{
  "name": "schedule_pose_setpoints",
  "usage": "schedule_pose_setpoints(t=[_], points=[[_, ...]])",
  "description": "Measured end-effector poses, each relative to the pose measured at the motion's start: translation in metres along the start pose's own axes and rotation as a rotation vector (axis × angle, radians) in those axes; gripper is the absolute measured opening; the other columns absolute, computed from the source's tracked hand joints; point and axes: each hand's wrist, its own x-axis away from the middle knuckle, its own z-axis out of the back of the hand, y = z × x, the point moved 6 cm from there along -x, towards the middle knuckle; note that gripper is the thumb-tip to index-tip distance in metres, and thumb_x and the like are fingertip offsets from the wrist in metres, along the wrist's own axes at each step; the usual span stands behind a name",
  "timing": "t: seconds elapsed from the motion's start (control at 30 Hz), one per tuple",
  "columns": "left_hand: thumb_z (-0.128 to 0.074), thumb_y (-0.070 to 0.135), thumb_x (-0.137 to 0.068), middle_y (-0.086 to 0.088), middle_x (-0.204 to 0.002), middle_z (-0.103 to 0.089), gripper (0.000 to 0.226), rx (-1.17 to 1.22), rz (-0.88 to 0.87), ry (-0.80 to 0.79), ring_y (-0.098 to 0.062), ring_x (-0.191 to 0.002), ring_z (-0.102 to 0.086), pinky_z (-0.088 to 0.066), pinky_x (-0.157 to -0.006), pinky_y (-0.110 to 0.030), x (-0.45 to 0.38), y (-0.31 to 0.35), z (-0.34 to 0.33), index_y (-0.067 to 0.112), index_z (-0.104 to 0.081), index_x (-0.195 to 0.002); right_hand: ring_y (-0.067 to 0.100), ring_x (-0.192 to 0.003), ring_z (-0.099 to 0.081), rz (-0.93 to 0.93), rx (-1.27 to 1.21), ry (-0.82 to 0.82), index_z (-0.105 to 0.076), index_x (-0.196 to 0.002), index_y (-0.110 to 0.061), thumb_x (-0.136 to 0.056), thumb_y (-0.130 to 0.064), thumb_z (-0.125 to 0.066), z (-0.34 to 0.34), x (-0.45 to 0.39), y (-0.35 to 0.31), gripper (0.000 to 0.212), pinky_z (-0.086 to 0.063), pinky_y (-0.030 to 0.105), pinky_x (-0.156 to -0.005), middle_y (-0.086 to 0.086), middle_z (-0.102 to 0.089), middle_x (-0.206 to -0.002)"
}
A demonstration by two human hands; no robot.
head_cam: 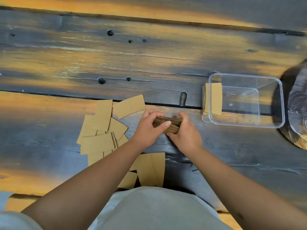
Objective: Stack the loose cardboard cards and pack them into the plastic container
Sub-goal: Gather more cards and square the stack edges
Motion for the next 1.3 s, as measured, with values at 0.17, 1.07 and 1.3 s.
schedule_pose_setpoints(t=[0.17,1.07,1.3], points=[[-0.069,0.019,-0.085,-0.001,-0.114,-0.052,0.011,-0.008,0.026,0.056,-0.001,-0.107,-0.048,-0.031,-0.088,-0.004,0.001,-0.005,0.001,0.023,-0.065,-0.095,0.023,-0.102,-0.059,0.106,-0.085,0.003,-0.023,-0.132,-0.033,-0.074,-0.024,-0.077,-0.004,0.006,-0.003,0.080,-0.050,0.034,-0.075,0.002,-0.059,-0.118],[-0.049,0.006,-0.097,0.009,-0.128,-0.060,0.035,0.389,0.203,0.182,0.000,-0.120,-0.052,-0.039,-0.102,-0.018,0.006,-0.021,-0.011,0.030,-0.054,-0.122,0.004,-0.103,-0.062,-0.296,-0.988,0.302,-0.058,-0.102,-0.040,-0.096,-0.019,-0.049,-0.013,0.002,0.006,0.024,-0.046,0.023,-0.089,-0.008,-0.070,-0.104],[-0.048,0.009,-0.098,0.017,-0.118,-0.062,0.030,0.443,0.282,0.233,0.008,-0.107,-0.055,-0.041,-0.092,-0.011,0.006,-0.023,-0.017,0.031,-0.063,-0.113,-0.002,-0.096,-0.057,-0.031,-0.548,0.059,-0.064,-0.102,-0.033,-0.095,-0.042,-0.041,-0.005,-0.003,0.019,0.025,-0.039,0.009,-0.085,-0.013,-0.067,-0.100]])
